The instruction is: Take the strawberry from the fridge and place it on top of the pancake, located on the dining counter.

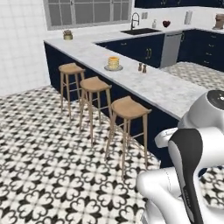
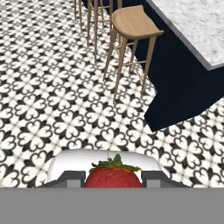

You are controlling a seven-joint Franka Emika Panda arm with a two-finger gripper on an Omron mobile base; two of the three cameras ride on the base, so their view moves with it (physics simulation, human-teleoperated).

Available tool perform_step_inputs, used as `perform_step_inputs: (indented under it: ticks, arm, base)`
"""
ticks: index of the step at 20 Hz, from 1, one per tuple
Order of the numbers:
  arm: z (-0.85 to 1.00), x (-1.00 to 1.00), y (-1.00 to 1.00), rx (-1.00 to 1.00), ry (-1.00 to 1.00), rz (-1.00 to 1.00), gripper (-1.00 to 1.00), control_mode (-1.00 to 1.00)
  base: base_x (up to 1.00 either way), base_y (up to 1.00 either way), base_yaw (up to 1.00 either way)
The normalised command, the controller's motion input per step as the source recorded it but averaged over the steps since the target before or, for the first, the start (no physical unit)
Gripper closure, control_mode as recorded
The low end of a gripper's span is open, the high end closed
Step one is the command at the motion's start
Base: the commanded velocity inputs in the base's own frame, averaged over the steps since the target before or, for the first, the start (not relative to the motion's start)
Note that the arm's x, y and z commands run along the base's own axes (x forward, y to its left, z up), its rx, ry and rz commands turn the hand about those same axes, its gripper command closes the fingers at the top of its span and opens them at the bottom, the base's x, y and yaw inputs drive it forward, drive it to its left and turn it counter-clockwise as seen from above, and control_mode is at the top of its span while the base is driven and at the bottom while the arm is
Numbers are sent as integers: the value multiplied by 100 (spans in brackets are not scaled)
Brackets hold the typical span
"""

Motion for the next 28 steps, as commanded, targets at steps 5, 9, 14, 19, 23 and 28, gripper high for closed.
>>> perform_step_inputs:
  ticks: [5, 9, 14, 19, 23, 28]
  arm:
    - [0, 0, 0, 0, 0, 0, 100, 100]
    - [0, 0, 0, 0, 0, 0, 100, 100]
    - [0, 0, 0, 0, 0, 0, 100, 100]
    - [0, 0, 0, 0, 0, 0, 100, 100]
    - [0, 0, 0, 0, 0, 0, 100, 100]
    - [0, 0, 0, 0, 0, 0, 100, 100]
  base:
    - [52, 90, -54]
    - [58, 96, -54]
    - [62, 100, -53]
    - [44, 100, -52]
    - [10, 100, -48]
    - [1, 100, -43]
